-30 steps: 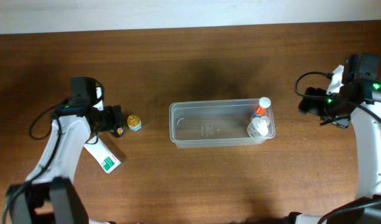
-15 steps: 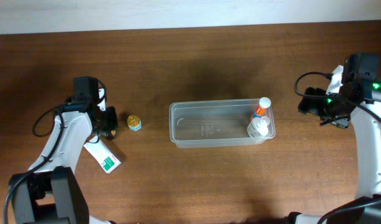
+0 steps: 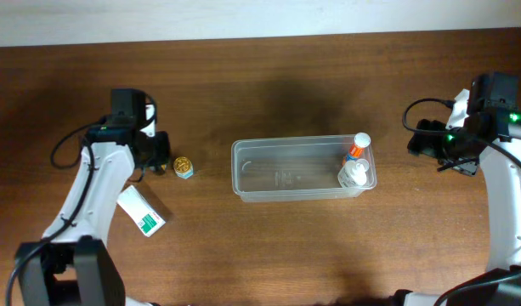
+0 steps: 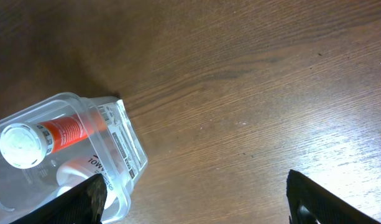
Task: Pack container
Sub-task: 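Grasp the small dark white-capped bottle with the left gripper, then lower the dark bottle into the container and open the left gripper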
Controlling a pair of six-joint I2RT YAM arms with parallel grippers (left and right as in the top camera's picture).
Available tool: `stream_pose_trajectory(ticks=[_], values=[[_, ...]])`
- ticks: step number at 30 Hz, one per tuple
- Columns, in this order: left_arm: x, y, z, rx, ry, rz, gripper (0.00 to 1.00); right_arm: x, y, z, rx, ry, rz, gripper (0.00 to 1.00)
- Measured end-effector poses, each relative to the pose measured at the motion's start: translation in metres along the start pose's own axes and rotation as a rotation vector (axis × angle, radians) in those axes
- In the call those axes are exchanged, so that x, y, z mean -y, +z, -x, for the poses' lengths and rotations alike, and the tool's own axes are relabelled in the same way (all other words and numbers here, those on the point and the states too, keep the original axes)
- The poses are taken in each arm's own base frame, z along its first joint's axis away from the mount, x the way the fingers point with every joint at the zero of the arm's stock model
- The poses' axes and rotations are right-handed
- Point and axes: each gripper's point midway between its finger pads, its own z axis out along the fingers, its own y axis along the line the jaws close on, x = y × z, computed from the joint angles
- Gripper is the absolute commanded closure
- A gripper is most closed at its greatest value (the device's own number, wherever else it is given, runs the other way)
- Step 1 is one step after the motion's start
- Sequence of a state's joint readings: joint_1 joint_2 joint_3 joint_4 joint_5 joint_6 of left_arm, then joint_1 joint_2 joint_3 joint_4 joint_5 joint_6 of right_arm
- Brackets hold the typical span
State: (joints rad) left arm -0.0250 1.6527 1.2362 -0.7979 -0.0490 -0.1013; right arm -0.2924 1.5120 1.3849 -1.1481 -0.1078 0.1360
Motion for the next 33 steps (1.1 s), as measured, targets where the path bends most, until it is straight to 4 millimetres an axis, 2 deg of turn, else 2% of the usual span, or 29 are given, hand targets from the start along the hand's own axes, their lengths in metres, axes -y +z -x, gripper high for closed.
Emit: stream_pose_trajectory(ticks=[2,5,7,9,11,13,15,16,18,26,30,33], values=[[0.019,-0.021,0.007,0.019,0.048,-0.018,0.95,0.0,0.0,0.0,0.0,0.0,0.0,0.15],[0.06,-0.064,0.023,0.104,0.139,-0.07,1.0,-0.001,0.0,0.0,-0.001,0.0,0.003,0.15],[0.102,-0.105,0.035,0.201,0.212,-0.138,1.0,-0.001,0.0,0.0,0.0,0.0,0.003,0.15],[0.138,-0.136,0.042,0.282,0.265,-0.202,1.0,-0.001,0.0,0.0,-0.001,0.0,0.003,0.15],[0.17,-0.156,0.041,0.338,0.304,-0.264,1.0,-0.001,0.0,0.0,-0.001,0.0,0.003,0.15],[0.199,-0.167,0.031,0.356,0.339,-0.321,1.0,-0.001,0.0,0.0,-0.001,0.0,0.003,0.16],[0.221,-0.167,0.018,0.336,0.365,-0.355,1.0,-0.001,0.0,0.0,-0.001,0.0,0.003,0.15],[0.238,-0.161,0.008,0.309,0.381,-0.374,1.0,0.0,0.0,-0.001,-0.004,0.001,0.003,0.15],[0.256,-0.147,-0.004,0.263,0.408,-0.384,1.0,0.0,0.0,-0.001,-0.005,0.001,0.003,0.15],[0.338,-0.071,-0.054,0.123,0.544,-0.433,1.0,0.0,0.0,-0.002,-0.008,0.001,0.002,0.15],[0.361,-0.049,-0.068,0.106,0.578,-0.45,1.0,0.0,0.0,-0.002,-0.008,0.001,0.003,0.16],[0.371,-0.034,-0.07,0.11,0.585,-0.457,1.0,-0.001,0.0,-0.002,-0.008,0.001,0.004,0.15]])
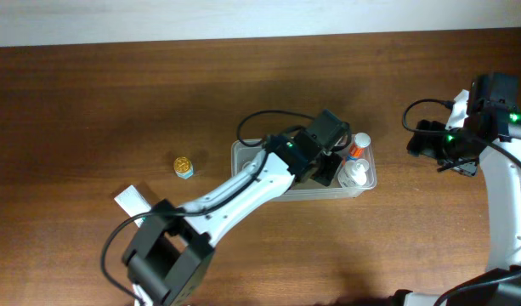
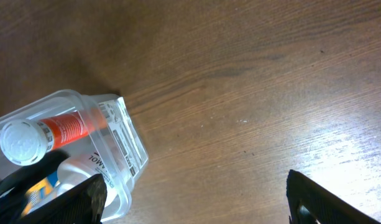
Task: Pack container
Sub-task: 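Lower the dark bottle into the container and open the left gripper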
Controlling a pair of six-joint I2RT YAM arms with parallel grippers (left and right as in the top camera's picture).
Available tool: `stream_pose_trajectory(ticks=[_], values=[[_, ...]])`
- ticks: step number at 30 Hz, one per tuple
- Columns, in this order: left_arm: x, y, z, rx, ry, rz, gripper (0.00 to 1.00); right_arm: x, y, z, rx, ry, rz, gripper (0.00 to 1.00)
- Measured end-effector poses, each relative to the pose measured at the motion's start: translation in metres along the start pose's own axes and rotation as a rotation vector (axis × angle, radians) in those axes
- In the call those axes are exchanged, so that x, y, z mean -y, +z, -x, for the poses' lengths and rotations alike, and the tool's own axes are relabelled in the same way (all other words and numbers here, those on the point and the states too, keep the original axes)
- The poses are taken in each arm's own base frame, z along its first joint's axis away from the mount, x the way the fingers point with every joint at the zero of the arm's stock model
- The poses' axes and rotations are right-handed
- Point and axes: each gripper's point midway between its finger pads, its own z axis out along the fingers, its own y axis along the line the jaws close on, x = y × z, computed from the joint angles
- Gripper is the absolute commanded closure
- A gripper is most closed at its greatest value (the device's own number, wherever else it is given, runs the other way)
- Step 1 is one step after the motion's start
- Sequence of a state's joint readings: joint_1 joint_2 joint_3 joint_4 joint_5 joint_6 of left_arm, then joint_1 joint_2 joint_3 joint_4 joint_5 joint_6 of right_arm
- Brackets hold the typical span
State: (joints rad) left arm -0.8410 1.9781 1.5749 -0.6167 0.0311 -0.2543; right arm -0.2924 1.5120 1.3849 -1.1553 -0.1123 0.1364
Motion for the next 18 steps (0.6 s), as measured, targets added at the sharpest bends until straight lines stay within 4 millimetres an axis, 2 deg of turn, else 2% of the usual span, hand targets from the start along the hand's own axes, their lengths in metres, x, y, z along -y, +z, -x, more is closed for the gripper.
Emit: stream_pose_trajectory(ticks=[3,5,7,8,11,18], values=[[0.0,0.013,0.003,0.016,0.0,-0.003,0.97,0.0,0.0,0.0,-0.001,0.001,0.002,0.15],[0.001,0.019,0.006,0.026,0.001,-0.006,0.91,0.0,0.0,-0.001,-0.005,0.001,0.002,0.16],[0.0,0.022,0.005,0.024,0.0,-0.006,0.79,0.0,0.0,-0.002,-0.006,0.0,0.001,0.15],[0.0,0.023,0.004,0.022,0.0,-0.005,0.64,0.0,0.0,-0.002,-0.007,0.002,0.001,0.15],[0.0,0.024,0.003,0.019,0.0,-0.004,0.47,0.0,0.0,-0.002,-0.008,0.004,0.001,0.15],[0.0,0.023,0.002,0.012,0.029,-0.002,0.29,0.0,0.0,-0.002,-0.008,0.004,0.001,0.16]])
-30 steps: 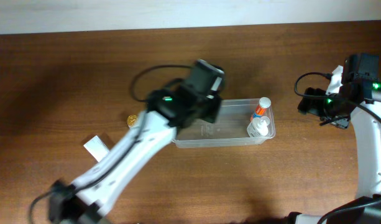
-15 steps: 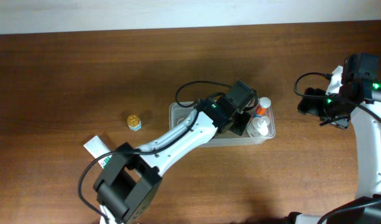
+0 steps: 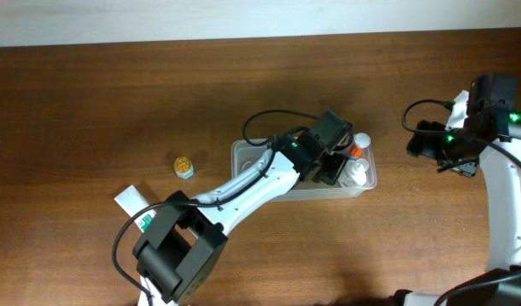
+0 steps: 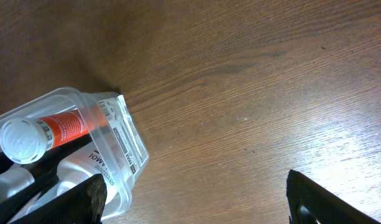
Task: Pack container
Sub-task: 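Lower the dark bottle into the container and open the left gripper, then grasp the gold-lidded jar with the left gripper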
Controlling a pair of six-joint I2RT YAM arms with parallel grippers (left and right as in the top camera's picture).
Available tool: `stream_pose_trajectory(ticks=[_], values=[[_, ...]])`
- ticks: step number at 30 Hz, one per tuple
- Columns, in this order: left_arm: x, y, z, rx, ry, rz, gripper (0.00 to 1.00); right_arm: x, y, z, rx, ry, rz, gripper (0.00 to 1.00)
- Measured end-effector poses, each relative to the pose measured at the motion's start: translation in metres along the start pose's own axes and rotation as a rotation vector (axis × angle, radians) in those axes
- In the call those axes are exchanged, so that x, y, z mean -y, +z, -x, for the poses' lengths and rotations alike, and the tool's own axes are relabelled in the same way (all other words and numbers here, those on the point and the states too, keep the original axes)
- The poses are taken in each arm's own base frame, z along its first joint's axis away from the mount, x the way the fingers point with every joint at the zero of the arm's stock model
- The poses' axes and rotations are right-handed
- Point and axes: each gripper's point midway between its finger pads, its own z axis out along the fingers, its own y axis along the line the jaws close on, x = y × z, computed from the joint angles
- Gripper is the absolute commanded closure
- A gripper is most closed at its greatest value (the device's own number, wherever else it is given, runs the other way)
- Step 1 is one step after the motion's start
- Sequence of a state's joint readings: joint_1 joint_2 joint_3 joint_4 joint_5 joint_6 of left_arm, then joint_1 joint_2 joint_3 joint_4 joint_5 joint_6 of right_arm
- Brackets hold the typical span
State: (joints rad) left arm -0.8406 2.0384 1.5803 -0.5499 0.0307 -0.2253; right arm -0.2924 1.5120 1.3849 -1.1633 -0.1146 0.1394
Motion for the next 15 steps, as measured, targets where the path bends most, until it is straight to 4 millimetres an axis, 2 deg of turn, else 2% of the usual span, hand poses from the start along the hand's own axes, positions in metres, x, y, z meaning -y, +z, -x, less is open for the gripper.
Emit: stream_pose_trajectory(ticks=[1,3,4,6,8,10,12,14,15], values=[[0.0,-0.002,0.0,-0.004,0.005,0.001,0.21,0.0,0.0,0.0,0.0,0.0,0.0,0.15],[-0.001,-0.013,0.003,-0.01,0.014,0.006,0.13,0.0,0.0,0.0,0.0,-0.001,0.0,0.15],[-0.003,-0.021,0.004,-0.018,0.016,0.012,0.04,0.0,0.0,0.0,0.0,-0.002,0.0,0.15],[-0.01,-0.046,0.012,-0.002,0.015,0.035,0.01,0.0,0.0,0.0,0.0,-0.001,0.0,0.15],[-0.026,-0.083,0.026,0.042,-0.007,0.076,0.01,0.0,0.0,0.0,-0.001,-0.001,0.0,0.15],[-0.057,-0.137,0.045,0.13,-0.059,0.137,0.01,0.0,0.0,0.0,-0.001,-0.002,0.0,0.15],[-0.093,-0.185,0.052,0.193,-0.124,0.203,0.0,0.0,0.0,0.0,-0.001,-0.004,0.0,0.15],[-0.133,-0.225,0.048,0.229,-0.202,0.276,0.01,0.0,0.0,0.0,0.0,-0.004,0.0,0.15],[-0.158,-0.242,0.039,0.225,-0.258,0.324,0.01,0.0,0.0,0.0,0.0,-0.004,0.0,0.15]])
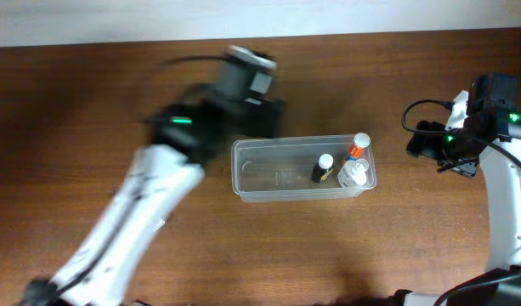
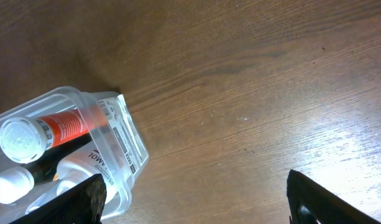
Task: Pack container
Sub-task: 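Grasp the gold-lidded jar with the left gripper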
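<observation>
The clear plastic container (image 1: 277,174) sits mid-table. At its right end lie an orange tube with a white cap (image 1: 357,146), a white bottle (image 1: 353,176) and a small dark bottle with a white cap (image 1: 321,167). The right wrist view shows the same container corner (image 2: 125,140), the orange tube (image 2: 63,129) and the dark bottle's cap (image 2: 10,183). My left gripper (image 1: 262,115) is a blurred shape just beyond the container's back left rim, its jaws unreadable. My right gripper (image 2: 196,199) stands open and empty over bare wood right of the container.
The blurred left arm (image 1: 150,195) stretches from the front left corner across the left half of the wooden table (image 1: 387,246) and hides what lies under it. The right arm (image 1: 498,170) runs along the right edge.
My left gripper has left the container's right end and is now behind its back left rim. A small dark bottle with a white cap lies in the container where the gripper was. The right arm has not moved.
My left gripper was at the far left beside a small gold-topped item and a white-and-green box. Then it reached into the container's right end and stayed there. Now it is outside again, and the container holds a dark bottle besides the tube and white bottle.
</observation>
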Controlling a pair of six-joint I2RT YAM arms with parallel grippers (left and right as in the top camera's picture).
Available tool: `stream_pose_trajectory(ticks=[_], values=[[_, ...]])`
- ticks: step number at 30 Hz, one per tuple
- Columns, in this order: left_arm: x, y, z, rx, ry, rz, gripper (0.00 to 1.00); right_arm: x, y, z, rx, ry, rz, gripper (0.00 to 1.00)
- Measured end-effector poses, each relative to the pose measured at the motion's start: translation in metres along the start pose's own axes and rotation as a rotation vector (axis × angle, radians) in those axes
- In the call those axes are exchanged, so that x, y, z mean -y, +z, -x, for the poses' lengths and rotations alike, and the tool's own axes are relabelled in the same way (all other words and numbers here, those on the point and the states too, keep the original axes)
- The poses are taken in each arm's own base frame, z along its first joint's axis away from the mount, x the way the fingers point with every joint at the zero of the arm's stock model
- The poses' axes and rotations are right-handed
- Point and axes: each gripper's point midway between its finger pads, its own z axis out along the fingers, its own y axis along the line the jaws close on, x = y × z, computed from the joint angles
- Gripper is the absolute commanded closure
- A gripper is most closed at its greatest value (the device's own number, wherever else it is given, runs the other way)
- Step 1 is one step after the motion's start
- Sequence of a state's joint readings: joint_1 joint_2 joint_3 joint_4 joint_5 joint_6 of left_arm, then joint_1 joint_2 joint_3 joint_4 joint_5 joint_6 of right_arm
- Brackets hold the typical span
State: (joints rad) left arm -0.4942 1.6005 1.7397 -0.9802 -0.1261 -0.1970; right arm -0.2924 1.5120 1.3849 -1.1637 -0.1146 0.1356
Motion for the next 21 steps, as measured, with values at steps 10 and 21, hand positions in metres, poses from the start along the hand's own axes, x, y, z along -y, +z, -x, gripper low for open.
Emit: stream_pose_trajectory(ticks=[10,21], values=[[-0.136,0.067,-0.091,-0.367,-0.317,0.163,0.01,0.0,0.0,0.0,0.0,0.0,0.0,0.15],[-0.132,0.147,-0.197,-0.743,-0.387,0.113,0.04,0.0,0.0,0.0,0.0,-0.001,0.0,0.15]])
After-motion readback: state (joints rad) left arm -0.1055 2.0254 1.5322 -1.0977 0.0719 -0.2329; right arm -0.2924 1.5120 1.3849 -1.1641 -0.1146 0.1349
